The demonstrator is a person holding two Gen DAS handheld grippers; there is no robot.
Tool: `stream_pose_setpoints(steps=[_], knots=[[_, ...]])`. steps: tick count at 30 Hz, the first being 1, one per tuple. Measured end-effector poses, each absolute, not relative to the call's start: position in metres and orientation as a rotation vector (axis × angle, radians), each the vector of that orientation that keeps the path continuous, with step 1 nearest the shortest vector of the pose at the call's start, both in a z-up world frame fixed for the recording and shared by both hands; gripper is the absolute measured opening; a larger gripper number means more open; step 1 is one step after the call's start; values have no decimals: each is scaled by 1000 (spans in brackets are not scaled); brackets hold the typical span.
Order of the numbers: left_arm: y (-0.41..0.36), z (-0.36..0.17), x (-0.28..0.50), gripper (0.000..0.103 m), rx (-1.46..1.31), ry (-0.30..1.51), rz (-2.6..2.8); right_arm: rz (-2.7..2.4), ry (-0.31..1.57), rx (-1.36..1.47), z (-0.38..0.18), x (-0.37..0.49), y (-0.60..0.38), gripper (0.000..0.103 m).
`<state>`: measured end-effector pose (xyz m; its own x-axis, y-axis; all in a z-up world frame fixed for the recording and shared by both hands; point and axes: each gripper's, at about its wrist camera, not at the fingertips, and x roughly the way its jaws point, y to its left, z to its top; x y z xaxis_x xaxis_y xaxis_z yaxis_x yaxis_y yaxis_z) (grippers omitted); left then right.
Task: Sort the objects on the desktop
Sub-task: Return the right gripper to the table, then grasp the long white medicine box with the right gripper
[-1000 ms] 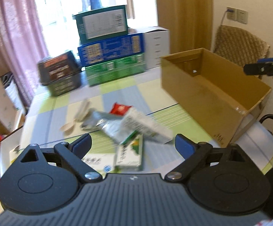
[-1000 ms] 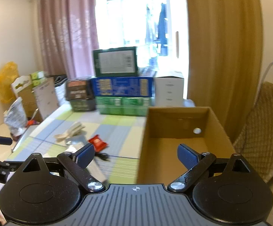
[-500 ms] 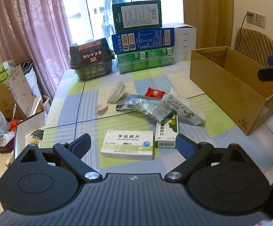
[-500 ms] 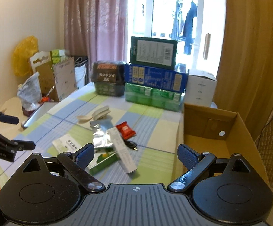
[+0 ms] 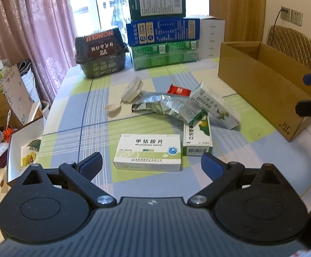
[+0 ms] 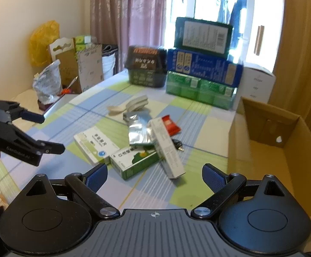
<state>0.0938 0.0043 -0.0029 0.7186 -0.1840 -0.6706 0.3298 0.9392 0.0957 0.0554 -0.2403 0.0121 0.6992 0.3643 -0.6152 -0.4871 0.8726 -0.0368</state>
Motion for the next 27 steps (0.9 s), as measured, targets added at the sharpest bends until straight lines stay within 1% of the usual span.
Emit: stream_pose_setpoints(steps=[8, 16, 21, 27], knots=[[8, -34, 120, 97, 230, 763, -297, 498, 697, -177, -25, 72, -230, 93], [3, -58, 140, 97, 256, 834, -349, 512, 711, -183, -51, 85, -234, 93], [-10, -63, 137, 97, 306, 829, -354, 513, 714, -199, -66, 101, -239, 92], [-14, -63, 139, 97, 269, 824, -326, 494, 708, -215, -75, 128, -243, 92]])
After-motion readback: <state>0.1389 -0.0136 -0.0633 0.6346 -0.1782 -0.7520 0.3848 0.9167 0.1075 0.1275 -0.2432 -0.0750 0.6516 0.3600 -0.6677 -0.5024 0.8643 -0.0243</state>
